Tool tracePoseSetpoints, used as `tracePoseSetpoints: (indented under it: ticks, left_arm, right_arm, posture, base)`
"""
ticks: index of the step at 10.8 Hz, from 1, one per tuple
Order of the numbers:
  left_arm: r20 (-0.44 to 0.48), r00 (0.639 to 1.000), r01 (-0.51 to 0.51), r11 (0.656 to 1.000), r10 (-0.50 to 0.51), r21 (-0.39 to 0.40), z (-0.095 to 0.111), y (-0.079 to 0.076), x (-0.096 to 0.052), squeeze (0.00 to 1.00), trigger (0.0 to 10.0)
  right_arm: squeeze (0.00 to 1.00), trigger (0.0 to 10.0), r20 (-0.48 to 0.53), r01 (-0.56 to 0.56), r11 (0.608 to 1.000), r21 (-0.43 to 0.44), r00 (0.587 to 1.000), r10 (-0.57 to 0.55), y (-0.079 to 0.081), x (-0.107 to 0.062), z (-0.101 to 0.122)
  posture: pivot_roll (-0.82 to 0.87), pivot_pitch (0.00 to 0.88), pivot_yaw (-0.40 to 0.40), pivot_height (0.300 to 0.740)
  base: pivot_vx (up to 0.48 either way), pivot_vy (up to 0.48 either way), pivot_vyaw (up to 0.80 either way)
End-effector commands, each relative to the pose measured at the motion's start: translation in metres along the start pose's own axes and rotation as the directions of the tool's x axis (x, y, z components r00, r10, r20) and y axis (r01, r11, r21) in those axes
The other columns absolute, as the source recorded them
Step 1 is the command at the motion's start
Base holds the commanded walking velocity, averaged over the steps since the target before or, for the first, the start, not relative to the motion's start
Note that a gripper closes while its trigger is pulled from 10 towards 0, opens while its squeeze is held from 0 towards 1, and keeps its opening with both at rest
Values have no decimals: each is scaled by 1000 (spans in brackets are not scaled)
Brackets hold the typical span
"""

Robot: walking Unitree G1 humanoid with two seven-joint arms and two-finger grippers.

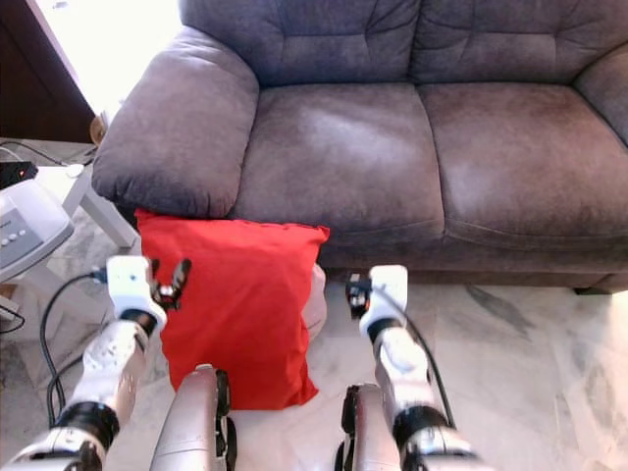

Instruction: Move the pillow to the sofa from floor

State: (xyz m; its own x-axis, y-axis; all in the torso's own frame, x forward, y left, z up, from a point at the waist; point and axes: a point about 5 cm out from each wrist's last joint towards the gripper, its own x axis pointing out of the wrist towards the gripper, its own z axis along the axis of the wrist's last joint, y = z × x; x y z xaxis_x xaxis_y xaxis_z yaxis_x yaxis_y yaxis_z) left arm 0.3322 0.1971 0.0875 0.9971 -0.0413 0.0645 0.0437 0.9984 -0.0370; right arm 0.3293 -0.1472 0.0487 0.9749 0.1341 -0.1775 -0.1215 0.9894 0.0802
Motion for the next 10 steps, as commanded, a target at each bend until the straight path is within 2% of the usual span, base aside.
tracePoseSetpoints:
  ticks: [1, 2, 3, 6, 7, 8, 10]
  left_arm:
    - [5, 1000, -17, 1000, 17, -1, 3, 5, 1, 0, 10000]
    - [35, 999, -21, 1000, 22, -9, 13, 4, 7, 0, 10000]
    - [42, 999, -14, 1000, 15, -8, 16, 2, 9, 0, 10000]
    - [59, 998, -11, 999, 13, -36, 22, 1, 12, 0, 10000]
    - [60, 998, -7, 999, 9, -38, 23, 1, 12, 0, 10000]
    - [58, 998, 0, 1000, 1, -29, 22, 0, 12, 0, 10000]
    - [62, 998, 6, 1000, -6, -1, 19, -3, 8, 0, 10000]
  right_arm:
    - [0, 10000, -42, 15, 1000, 25, 999, -14, -1, -2, -8]
    - [0, 10000, -82, 9, 990, 142, 997, 3, 3, 6, -2]
    - [0, 10000, -76, -21, 979, 204, 996, 37, 7, 11, 4]
    - [0, 10000, -115, -50, 949, 312, 989, 90, 16, 23, 18]
    - [0, 10000, -122, -67, 953, 296, 987, 107, 18, 25, 20]
    - [0, 10000, -91, -58, 970, 237, 992, 82, 17, 26, 26]
    - [0, 10000, -33, -37, 975, 221, 998, 46, 12, 23, 26]
  posture:
    - [148, 228, 26, 597]
    - [151, 224, 30, 597]
    - [153, 220, 31, 597]
    - [167, 215, 29, 597]
    - [167, 215, 29, 597]
    - [167, 223, 26, 597]
    - [159, 227, 19, 597]
  base:
    - [0, 0, 0]
    - [0, 0, 0]
    - [0, 0, 0]
    - [0, 0, 0]
    - [0, 0, 0]
    - [0, 0, 0]
    - [0, 0, 0]
